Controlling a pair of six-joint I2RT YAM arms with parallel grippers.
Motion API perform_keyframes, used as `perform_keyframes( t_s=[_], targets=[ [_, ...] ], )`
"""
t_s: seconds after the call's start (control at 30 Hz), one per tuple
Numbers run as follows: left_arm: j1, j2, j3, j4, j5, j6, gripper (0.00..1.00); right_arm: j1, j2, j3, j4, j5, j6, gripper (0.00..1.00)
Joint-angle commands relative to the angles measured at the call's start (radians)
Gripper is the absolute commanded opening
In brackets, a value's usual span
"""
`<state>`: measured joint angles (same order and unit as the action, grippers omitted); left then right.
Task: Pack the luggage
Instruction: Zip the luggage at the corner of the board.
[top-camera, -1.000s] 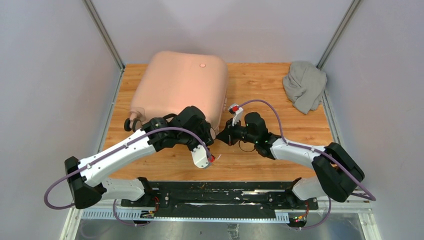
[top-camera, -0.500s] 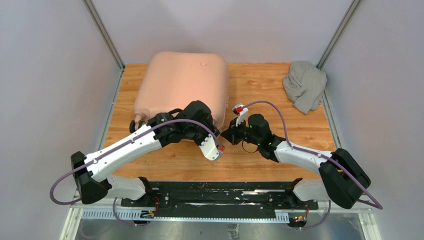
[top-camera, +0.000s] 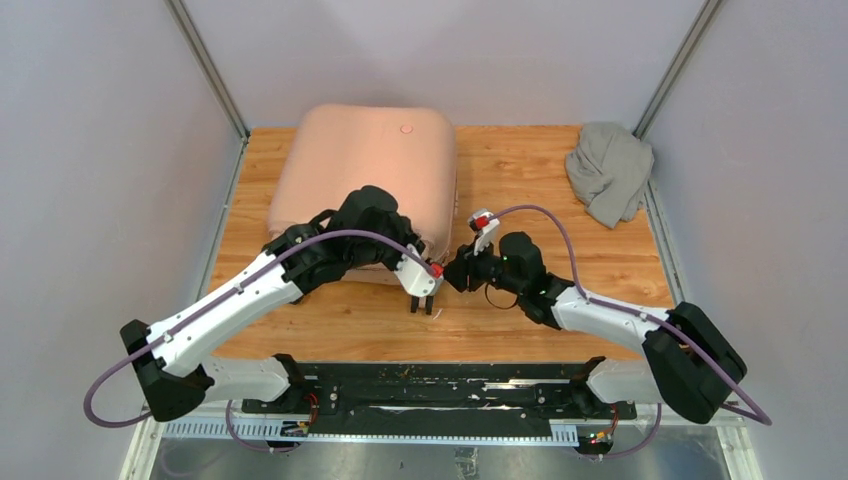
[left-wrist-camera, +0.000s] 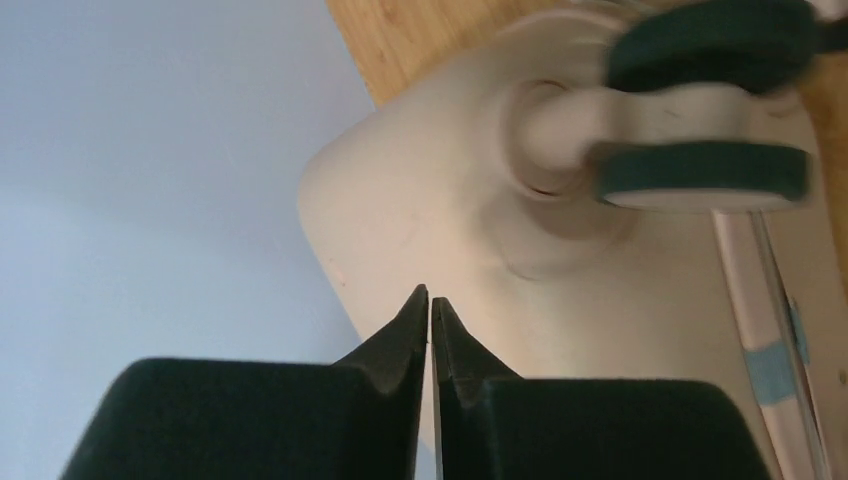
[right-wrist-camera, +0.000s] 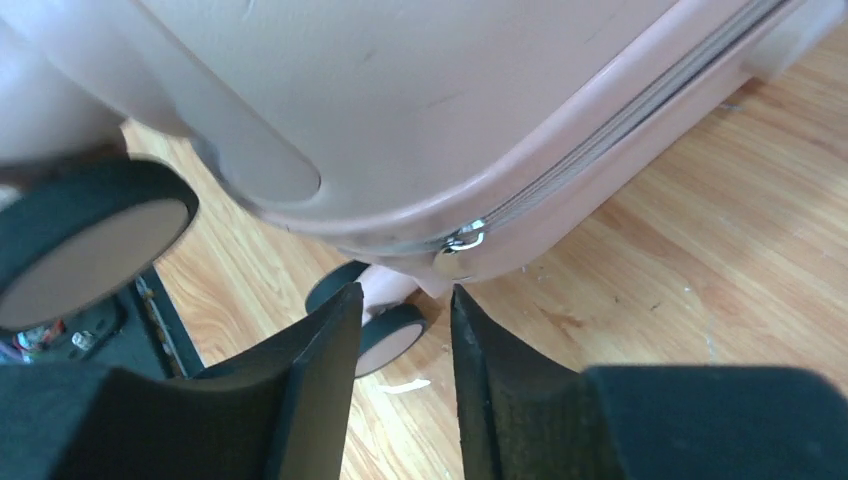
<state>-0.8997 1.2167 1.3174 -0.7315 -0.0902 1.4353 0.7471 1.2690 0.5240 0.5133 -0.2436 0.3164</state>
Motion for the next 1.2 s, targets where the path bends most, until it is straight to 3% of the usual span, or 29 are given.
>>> perform_keyframes(
  t_s=[0.0, 0.03, 0.07, 0.17, 0.2, 0.4, 0.57, 1.17],
  targets=[
    [0.004, -0.088, -0.13, -0.056, 0.042, 0.138, 0.26, -0.1, -0.079, -0.013, -0.029, -0.106, 0.007, 0.51],
    [0.004, -0.095, -0.152, -0.065, 0.05, 0.156, 0.5, -0.116, -0.095, -0.019, -0.046, -0.106, -0.003, 0.57],
    [0.004, -0.103, -0.169, -0.072, 0.059, 0.168, 0.64, -0.127, -0.107, -0.022, -0.058, -0.108, -0.012, 0.62],
    [0.004, -0.118, -0.217, -0.085, 0.082, 0.229, 0.96, -0.166, -0.109, -0.009, -0.097, -0.149, -0.047, 0.7],
    [0.004, -0.119, -0.229, -0.083, 0.084, 0.25, 0.99, -0.181, -0.102, -0.004, -0.1, -0.184, -0.055, 0.71],
    [-0.014, -0.023, -0.145, -0.079, 0.12, 0.252, 1.0, -0.259, -0.038, 0.042, -0.136, -0.365, -0.092, 0.72],
    [-0.032, 0.034, -0.092, -0.078, 0.131, 0.25, 1.0, -0.273, -0.038, -0.003, -0.031, -0.428, -0.068, 0.74],
    [-0.133, 0.142, -0.045, -0.068, 0.111, 0.296, 0.99, -0.307, 0.044, -0.014, 0.04, -0.456, -0.035, 0.72]
  ],
)
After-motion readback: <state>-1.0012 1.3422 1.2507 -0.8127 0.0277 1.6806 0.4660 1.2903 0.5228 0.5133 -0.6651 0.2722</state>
